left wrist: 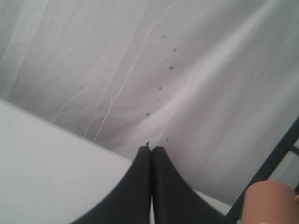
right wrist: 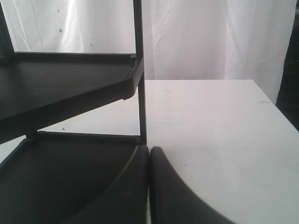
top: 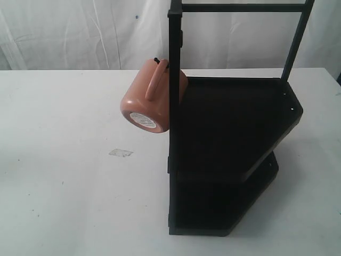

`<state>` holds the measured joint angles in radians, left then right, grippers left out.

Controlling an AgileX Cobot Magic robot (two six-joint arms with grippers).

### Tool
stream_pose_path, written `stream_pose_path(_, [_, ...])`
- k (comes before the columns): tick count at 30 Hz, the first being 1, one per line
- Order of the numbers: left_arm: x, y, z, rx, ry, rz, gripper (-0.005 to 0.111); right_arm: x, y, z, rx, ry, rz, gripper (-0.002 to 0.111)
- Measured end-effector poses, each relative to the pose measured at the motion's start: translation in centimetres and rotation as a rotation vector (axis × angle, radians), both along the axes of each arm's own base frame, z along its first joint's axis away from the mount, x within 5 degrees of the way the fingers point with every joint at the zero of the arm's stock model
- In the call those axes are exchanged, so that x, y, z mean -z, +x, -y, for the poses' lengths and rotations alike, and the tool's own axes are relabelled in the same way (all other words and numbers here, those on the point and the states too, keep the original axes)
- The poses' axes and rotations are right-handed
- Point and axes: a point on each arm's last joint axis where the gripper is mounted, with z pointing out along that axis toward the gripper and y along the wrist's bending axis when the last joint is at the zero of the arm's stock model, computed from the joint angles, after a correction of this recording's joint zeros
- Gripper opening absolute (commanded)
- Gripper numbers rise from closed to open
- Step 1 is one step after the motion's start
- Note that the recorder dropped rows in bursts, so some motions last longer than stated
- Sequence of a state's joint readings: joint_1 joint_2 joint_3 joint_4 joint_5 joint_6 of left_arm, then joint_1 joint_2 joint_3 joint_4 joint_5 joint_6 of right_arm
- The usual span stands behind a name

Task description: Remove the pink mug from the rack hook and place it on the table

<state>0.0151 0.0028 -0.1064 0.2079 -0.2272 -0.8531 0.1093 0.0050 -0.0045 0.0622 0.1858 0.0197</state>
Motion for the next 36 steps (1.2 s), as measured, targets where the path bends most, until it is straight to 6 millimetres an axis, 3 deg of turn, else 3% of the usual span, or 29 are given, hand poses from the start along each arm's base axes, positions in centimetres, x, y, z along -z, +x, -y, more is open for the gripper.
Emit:
stream_pose_path(5, [-5.9,-1.0,0.4,0.023,0.127,0.123,0.0,0.0,0.0,0.0,0.0,0.002,0.0,0.0])
stream_pose_path(10, [-10.5,0.7,1.7,0.139,0.278,0.107,0.0,0.0,0.0,0.0,0.0,0.002,0.0,0.0])
stream_pose_path(15, [-12.1,4.5,3.4,0.336,0.339,-0.006,0.0,0.0,0.0,0.0,0.0,0.002,0.0,0.0])
stream_pose_path(20, [-11.5,8.1,4.5,0.491,0.323,-0.129,0.0,0.0,0.0,0.0,0.0,0.002,0.0,0.0])
stream_pose_path(24, [-12.1,9.2,5.2,0.58,0.233,-0.07,0.0,0.0,0.0,0.0,0.0,0.002,0.0,0.0])
stream_pose_path(31, [-18.2,8.4,3.9,0.417,0.151,0.306,0.0,0.0,0.0,0.0,0.0,0.002,0.0,0.0])
stream_pose_path(36, [-20.2,8.8,1.6,0.088,0.287,0.295,0.0,0.0,0.0,0.0,0.0,0.002,0.0,0.0])
